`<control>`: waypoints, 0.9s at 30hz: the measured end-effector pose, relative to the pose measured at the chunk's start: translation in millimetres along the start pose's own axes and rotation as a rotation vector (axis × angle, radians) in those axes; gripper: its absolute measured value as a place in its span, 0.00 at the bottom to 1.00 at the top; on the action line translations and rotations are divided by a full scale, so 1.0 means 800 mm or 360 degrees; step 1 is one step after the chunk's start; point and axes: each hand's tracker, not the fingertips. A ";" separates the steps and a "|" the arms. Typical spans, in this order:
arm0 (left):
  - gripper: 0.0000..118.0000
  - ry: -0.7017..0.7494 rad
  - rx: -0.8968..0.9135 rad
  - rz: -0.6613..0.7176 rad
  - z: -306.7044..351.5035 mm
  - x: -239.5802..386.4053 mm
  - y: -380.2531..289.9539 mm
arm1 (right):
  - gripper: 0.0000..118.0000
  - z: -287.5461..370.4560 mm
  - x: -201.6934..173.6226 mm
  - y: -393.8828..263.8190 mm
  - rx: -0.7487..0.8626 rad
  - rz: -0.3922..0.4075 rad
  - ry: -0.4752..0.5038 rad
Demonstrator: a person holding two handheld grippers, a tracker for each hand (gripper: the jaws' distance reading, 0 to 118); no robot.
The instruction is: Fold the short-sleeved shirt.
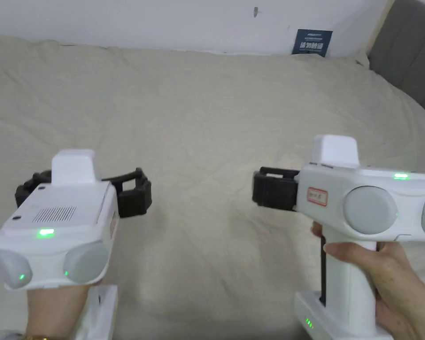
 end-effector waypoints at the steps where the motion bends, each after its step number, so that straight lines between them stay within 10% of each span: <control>1: 1.00 -0.0002 -0.0033 -0.0001 0.002 0.002 -0.008 | 1.00 0.002 -0.003 -0.002 -0.0040 -0.0020 0.0024; 6: 1.00 -0.0068 -0.0168 -0.0070 0.008 0.012 -0.044 | 1.00 0.014 -0.016 -0.020 -0.0118 -0.0094 0.0203; 21: 1.00 -0.0064 -0.0398 0.0048 -0.042 -0.006 -0.071 | 1.00 -0.027 -0.035 -0.033 -0.0077 0.0020 0.0036; 27: 1.00 0.0009 -0.0538 0.0131 -0.127 -0.028 -0.069 | 1.00 -0.114 -0.039 -0.031 -0.0476 0.0010 0.0094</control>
